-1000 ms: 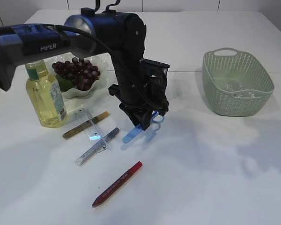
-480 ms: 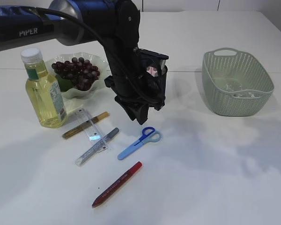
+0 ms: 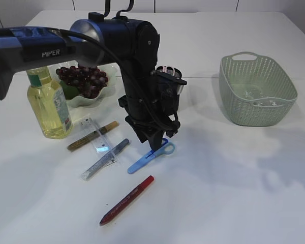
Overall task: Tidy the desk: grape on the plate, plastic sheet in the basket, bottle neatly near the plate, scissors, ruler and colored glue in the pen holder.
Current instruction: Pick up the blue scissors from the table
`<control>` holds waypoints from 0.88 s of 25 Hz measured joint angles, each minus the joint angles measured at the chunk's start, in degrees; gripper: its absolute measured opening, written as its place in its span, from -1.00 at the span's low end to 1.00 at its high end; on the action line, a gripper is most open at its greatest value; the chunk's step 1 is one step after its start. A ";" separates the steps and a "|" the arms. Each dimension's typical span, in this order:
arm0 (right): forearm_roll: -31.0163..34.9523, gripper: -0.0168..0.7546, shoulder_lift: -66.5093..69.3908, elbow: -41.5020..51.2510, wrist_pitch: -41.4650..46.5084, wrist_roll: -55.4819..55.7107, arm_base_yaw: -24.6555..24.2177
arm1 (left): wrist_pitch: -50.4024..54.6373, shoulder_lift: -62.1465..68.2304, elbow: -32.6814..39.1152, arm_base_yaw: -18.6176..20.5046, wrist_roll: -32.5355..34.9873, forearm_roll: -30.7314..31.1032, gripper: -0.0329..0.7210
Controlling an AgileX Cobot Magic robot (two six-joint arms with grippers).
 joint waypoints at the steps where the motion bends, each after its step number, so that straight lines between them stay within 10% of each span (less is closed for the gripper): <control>1: 0.00 -0.17 0.00 0.00 0.00 0.00 0.00 | 0.00 0.00 0.00 0.00 0.42 0.00 -0.16; 22: 0.00 -0.17 0.00 0.00 0.25 0.00 0.00 | 0.00 4.40 -3.38 0.00 2.87 0.10 -0.15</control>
